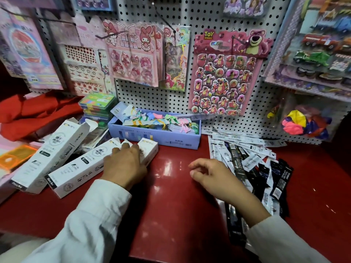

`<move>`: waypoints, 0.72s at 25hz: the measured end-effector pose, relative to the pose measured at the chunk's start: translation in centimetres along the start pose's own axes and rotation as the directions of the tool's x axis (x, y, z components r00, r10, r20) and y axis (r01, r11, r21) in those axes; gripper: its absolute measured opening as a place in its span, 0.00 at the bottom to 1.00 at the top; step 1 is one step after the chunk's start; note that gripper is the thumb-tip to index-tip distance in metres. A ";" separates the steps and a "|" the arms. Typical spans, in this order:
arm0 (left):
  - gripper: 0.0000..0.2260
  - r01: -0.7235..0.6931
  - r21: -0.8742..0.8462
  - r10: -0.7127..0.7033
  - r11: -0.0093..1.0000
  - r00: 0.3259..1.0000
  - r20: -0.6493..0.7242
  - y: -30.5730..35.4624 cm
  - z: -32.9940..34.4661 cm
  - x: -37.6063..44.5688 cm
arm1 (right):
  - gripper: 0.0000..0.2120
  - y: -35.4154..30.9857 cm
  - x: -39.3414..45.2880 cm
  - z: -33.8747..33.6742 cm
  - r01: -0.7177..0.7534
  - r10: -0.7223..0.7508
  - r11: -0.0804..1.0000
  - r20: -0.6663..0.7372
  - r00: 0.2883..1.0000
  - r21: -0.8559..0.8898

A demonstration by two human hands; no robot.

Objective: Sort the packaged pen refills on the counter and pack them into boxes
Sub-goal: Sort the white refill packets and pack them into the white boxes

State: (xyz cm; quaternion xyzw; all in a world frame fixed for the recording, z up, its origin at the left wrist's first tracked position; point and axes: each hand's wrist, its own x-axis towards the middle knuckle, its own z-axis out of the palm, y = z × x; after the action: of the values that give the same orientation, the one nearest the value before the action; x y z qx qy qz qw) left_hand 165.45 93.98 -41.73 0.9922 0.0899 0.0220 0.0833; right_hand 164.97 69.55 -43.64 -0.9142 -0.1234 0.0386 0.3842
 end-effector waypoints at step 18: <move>0.24 -0.040 0.148 0.021 0.988 0.991 0.131 -11.9 -0.9 1.5 | 0.14 -1.1 -0.9 2.8 0.147 -0.121 0.978 0.176 0.977 -0.147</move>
State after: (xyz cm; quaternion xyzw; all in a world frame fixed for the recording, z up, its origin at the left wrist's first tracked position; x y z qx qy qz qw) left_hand 164.80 105.90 -42.77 0.9963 0.0704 -0.0479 0.0136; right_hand 163.44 71.99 -44.89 -0.9250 -0.2192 0.0787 0.3002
